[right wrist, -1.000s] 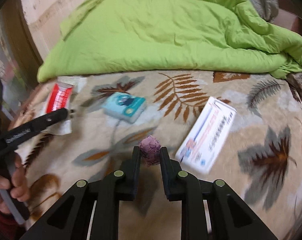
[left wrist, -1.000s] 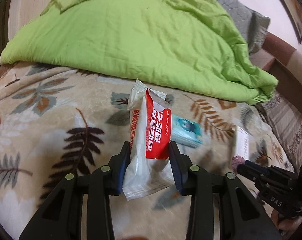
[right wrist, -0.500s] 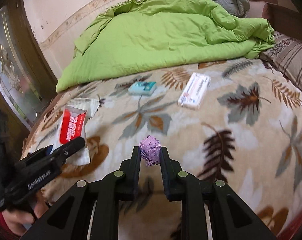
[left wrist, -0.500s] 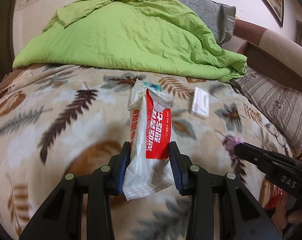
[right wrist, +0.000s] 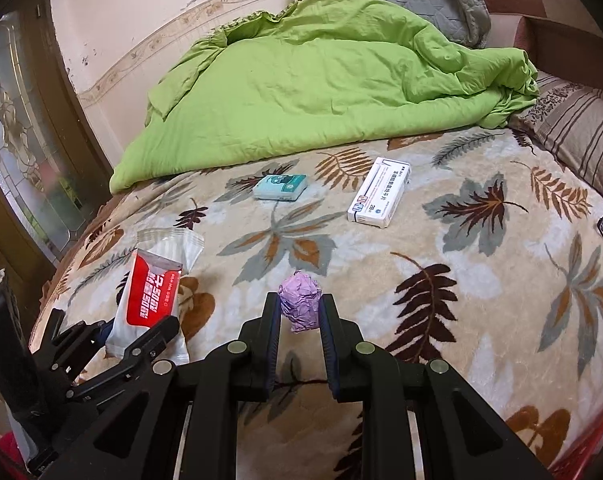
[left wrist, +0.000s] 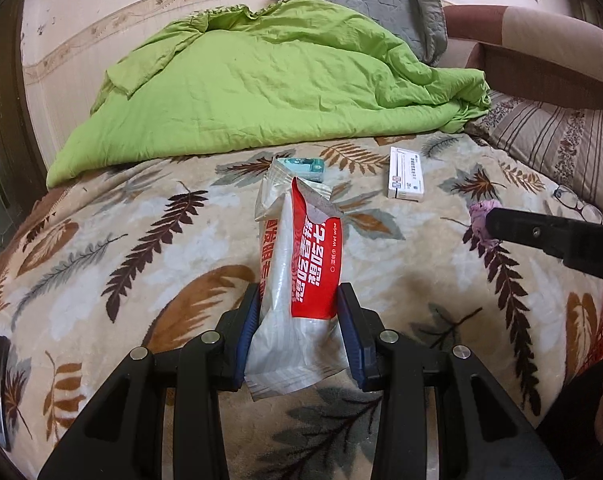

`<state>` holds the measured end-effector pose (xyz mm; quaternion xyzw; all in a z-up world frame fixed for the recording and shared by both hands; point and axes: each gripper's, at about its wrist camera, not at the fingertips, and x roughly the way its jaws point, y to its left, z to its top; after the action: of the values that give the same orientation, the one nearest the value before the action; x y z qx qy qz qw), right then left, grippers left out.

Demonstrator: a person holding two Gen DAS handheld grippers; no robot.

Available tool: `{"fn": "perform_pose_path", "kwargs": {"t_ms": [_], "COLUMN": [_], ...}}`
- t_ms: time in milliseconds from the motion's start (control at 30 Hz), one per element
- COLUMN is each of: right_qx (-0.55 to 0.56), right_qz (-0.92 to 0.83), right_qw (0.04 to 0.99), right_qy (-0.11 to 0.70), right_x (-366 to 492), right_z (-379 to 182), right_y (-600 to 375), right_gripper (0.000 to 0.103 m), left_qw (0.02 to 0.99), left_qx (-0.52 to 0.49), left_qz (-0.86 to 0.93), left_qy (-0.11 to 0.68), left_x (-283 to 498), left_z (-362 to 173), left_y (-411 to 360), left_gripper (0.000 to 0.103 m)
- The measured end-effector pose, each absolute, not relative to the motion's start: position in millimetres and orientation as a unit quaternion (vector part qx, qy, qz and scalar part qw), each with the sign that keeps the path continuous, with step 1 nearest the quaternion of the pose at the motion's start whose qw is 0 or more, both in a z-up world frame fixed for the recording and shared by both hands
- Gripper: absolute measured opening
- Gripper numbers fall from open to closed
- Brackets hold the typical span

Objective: Collect trash
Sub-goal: 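Hold the tissue packet in the left gripper and purple ball in the right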

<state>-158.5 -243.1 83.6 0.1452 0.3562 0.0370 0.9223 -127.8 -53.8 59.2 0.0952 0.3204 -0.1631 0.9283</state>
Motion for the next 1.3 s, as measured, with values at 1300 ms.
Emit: {"fn": "perform_pose_path", "kwargs": {"t_ms": [1300], "right_qx": [0.147], "right_qz": [0.045], "right_qw": [0.918], "right_qy": [0.366], "right_x": [-150.0], "right_z": [78.5], "right_y": [-239.2], "right_gripper": [0.021], "left_qw": [0.924], "left_qx": [0.095], "left_qz": [-0.167], "left_qy": [0.332], "left_x": [-120.6], "left_z": [49.2], "left_y": [-59.7], "left_gripper": [0.037]}}
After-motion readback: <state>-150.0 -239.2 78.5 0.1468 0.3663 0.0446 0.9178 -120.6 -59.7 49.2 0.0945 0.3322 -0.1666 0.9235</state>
